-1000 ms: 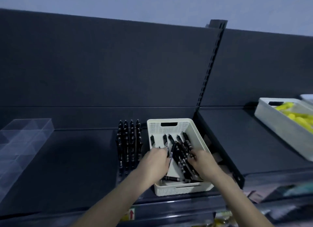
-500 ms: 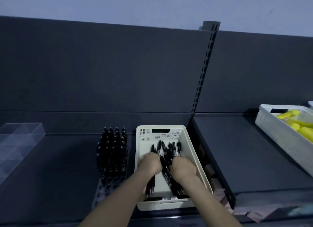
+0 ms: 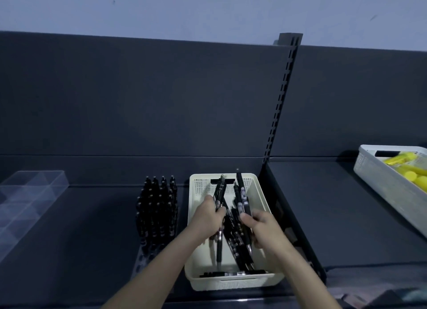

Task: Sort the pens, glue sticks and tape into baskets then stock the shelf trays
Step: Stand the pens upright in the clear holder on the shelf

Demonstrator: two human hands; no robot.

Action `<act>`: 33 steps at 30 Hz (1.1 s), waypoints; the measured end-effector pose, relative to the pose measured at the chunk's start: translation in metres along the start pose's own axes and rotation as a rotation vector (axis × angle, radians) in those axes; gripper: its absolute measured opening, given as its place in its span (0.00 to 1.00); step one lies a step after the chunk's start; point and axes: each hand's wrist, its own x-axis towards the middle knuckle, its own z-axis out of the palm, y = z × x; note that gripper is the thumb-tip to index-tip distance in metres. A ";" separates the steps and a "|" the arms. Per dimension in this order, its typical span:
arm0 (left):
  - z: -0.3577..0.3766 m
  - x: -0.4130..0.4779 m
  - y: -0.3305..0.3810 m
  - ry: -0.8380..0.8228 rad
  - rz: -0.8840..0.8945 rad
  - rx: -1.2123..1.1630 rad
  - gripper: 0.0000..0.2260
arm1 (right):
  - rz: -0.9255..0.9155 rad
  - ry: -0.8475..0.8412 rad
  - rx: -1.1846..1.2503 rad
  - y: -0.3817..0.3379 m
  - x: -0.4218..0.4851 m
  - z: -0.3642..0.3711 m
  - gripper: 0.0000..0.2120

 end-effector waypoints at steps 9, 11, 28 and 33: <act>-0.028 -0.038 0.011 -0.006 0.071 -0.602 0.03 | -0.093 -0.121 0.231 -0.020 -0.028 0.008 0.09; -0.041 -0.048 0.010 -0.032 0.084 -0.676 0.07 | -0.129 -0.131 0.251 -0.026 -0.035 0.019 0.09; -0.155 -0.116 -0.058 0.082 0.046 -0.728 0.07 | -0.200 -0.227 -0.012 -0.050 -0.058 0.166 0.15; -0.169 -0.112 -0.087 0.139 -0.010 -0.578 0.04 | -0.170 -0.188 -0.124 -0.049 -0.055 0.170 0.12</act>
